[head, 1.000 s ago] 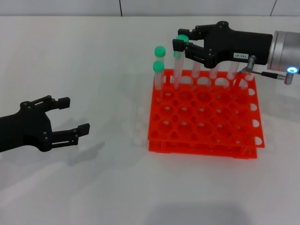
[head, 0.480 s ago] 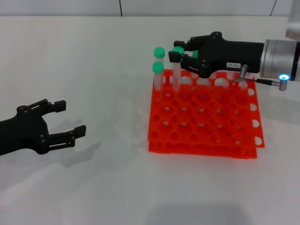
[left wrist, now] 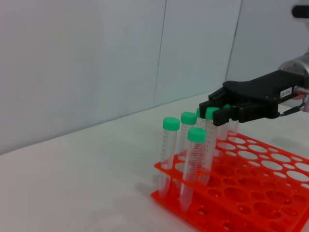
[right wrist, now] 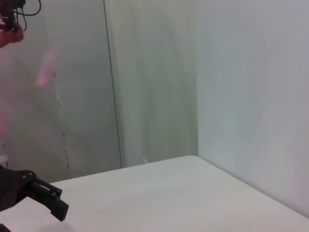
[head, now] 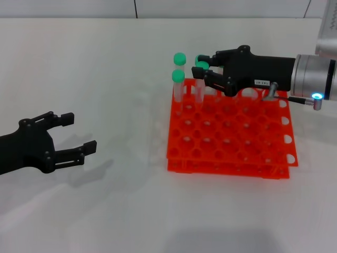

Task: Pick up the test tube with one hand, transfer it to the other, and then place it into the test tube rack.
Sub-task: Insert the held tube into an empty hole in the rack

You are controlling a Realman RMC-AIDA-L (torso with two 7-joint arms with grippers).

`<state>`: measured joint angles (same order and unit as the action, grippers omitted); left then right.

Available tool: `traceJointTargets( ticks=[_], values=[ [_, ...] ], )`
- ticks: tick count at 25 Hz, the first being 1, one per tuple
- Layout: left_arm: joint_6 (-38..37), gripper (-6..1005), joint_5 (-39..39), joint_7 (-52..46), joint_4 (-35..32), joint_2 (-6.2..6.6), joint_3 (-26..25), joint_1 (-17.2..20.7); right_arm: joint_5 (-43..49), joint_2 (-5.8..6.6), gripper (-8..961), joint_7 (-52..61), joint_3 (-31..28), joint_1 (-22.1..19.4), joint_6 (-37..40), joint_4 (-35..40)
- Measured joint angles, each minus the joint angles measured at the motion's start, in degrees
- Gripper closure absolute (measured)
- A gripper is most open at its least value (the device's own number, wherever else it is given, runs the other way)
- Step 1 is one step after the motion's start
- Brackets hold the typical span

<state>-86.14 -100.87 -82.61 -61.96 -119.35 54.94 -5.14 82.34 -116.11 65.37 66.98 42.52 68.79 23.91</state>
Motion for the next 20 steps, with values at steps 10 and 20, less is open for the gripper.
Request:
traceJointTargets(
  ticks=[10,20],
  values=[
    [0.2,115,0.0,0.0,0.0,0.00,0.2,-0.4,-0.1,-0.10,590,-0.5,0.5,0.1,-1.9,-1.0],
    [0.1,115,0.0,0.0,0.6,0.00,0.3,-0.9,-0.1,0.03,580,-0.7,0.5,0.0,-1.6,-0.8]
  ],
)
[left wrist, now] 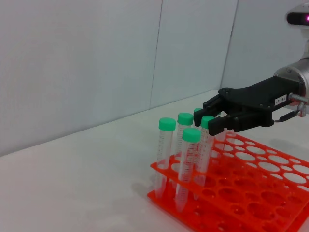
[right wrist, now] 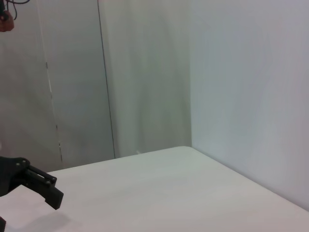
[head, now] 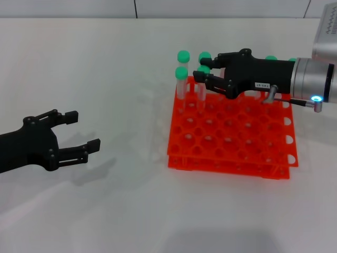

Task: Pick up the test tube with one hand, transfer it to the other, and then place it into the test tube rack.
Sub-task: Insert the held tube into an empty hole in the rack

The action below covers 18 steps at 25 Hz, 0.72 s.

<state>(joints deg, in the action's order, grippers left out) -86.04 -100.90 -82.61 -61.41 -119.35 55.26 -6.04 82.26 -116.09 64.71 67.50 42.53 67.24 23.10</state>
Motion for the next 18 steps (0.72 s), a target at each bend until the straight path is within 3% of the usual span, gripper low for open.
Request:
traceJointTargets(
  ticks=[6,10,14,18],
  values=[
    [-0.1,115,0.0,0.0,0.0,0.00,-0.2,0.0,0.0,0.12,574,0.2,0.0,-0.1,1.2,0.5],
    [-0.2,115,0.0,0.2,0.0,0.00,-0.3,0.0,0.0,0.33,437,0.6,-0.1,-1.2,3.4,2.2],
    [-0.3,115,0.0,0.5,0.3,0.02,-0.3,-0.6,0.0,0.97,351,1.1,-0.2,-5.0,8.6,6.8],
    [-0.5,115,-0.5,0.2,2.0,0.26,-0.2,-2.7,0.4,2.74,316,2.2,-0.5,-10.1,13.4,11.1]
  ],
)
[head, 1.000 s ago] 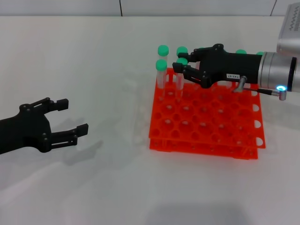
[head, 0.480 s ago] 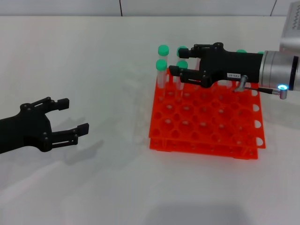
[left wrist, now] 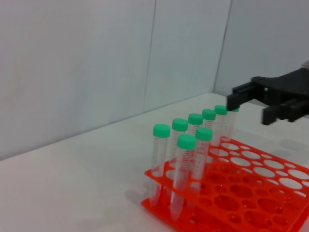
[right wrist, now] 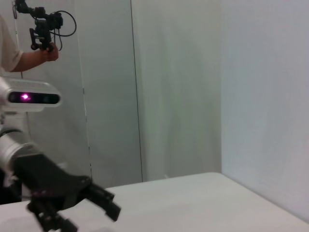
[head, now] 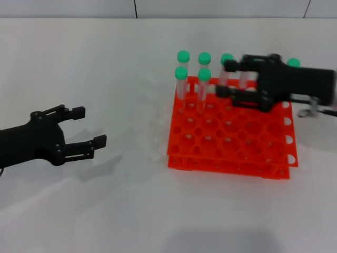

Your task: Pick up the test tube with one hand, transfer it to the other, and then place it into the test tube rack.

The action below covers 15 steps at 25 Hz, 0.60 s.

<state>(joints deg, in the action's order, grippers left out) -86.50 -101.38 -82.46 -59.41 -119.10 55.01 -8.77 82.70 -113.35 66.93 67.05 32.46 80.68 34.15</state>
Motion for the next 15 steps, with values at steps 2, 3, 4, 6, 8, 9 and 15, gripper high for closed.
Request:
traceJointTargets(
  ticks=[2,3,4,6,8,9,15],
  values=[
    [-0.4,115,-0.3,0.0,0.4,0.17,0.0,-0.8,0.1,1.28,298,0.0,0.1,-1.6,1.8,0.2],
    [-0.8,115,-0.3,0.1,0.6,0.29,0.0,-1.4,0.1,2.04,290,0.0,0.2,-2.3,2.7,0.0],
    [-1.4,115,-0.4,0.1,0.9,0.44,-0.1,-1.9,0.2,2.71,281,0.0,0.3,-2.9,3.5,-0.3],
    [-2.8,115,-0.9,0.1,1.8,0.95,-0.1,-3.3,1.1,3.71,256,-0.4,0.2,-3.8,4.5,-1.0],
    [-4.9,115,-1.5,-0.1,3.7,2.10,-0.1,-5.4,3.0,4.16,223,-0.7,0.0,-4.5,5.0,-1.5],
    [-5.9,115,-1.7,-0.1,4.9,2.77,-0.1,-6.5,3.9,4.27,207,-0.7,0.0,-4.6,5.1,-1.8],
    [-11.6,115,-2.1,0.7,14.3,7.91,-0.7,-13.6,6.9,4.45,110,-0.8,-0.1,-4.8,5.7,-3.4]
  ],
)
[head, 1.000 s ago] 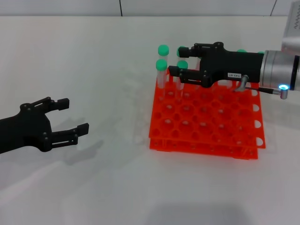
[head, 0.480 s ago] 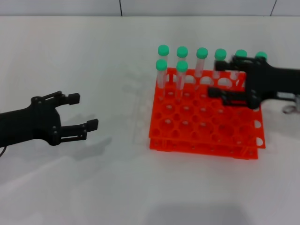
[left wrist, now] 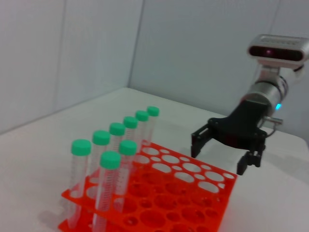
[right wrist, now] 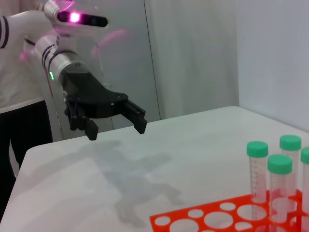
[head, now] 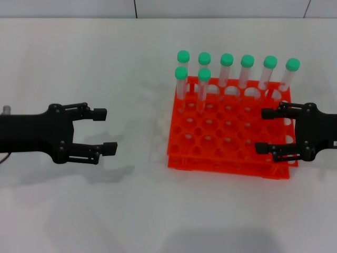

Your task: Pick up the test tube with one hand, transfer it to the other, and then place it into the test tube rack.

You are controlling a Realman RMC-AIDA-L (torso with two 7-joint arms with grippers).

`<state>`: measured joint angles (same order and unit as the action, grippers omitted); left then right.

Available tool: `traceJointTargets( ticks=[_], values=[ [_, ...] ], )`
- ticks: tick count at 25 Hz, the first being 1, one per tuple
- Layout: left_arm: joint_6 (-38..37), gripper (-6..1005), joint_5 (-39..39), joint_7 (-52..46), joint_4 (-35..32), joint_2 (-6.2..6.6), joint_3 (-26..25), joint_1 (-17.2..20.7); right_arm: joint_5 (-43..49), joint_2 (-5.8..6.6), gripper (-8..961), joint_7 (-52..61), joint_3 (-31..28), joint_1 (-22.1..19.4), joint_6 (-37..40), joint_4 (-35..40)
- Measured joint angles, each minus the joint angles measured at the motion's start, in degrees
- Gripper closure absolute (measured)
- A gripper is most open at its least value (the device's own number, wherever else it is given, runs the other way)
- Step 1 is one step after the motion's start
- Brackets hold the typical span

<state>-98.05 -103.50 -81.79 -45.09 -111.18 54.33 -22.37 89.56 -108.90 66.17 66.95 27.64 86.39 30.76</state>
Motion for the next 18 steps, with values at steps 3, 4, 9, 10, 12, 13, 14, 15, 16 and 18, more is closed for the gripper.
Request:
traceJointTargets(
  ticks=[3,4,9,10,12,13,14,15,16,18],
  values=[
    [-0.9,115,-1.2,0.2,1.5,0.92,-0.1,-1.7,0.4,0.02,110,-0.3,0.0,-0.2,0.0,-0.5],
    [-1.0,115,-1.6,0.1,1.5,0.92,-0.1,-2.0,0.5,0.02,110,-0.4,0.0,-0.3,0.0,-0.5],
    [-1.7,115,-3.2,-0.4,1.6,0.77,-0.1,-2.9,0.8,0.05,110,-0.4,0.0,-0.6,-0.1,-0.6],
    [-1.7,115,-3.2,-0.5,1.5,0.69,-0.1,-2.9,0.8,0.05,110,-0.4,0.0,-0.6,-0.1,-0.6],
    [-1.7,115,-3.3,-0.6,1.3,0.63,-0.1,-2.9,0.8,0.07,110,-0.4,0.0,-0.7,-0.2,-0.6],
    [-1.7,115,-3.3,-0.6,1.2,0.61,-0.1,-2.9,0.8,0.07,110,-0.4,0.0,-0.7,-0.2,-0.6],
    [-1.6,115,-3.3,-0.7,1.2,0.61,-0.1,-2.8,0.8,0.08,110,-0.4,0.0,-0.7,-0.3,-0.6],
    [-1.5,115,-3.3,-0.7,1.2,0.59,-0.1,-2.8,0.8,0.09,110,-0.4,0.0,-0.7,-0.3,-0.6],
    [-1.4,115,-3.3,-0.7,1.2,0.57,-0.1,-2.8,0.8,0.09,110,-0.5,0.0,-0.7,-0.4,-0.6],
    [-1.3,115,-3.3,-0.7,1.1,0.54,-0.2,-2.8,0.8,0.10,110,-0.5,0.0,-0.7,-0.4,-0.6]
  ],
)
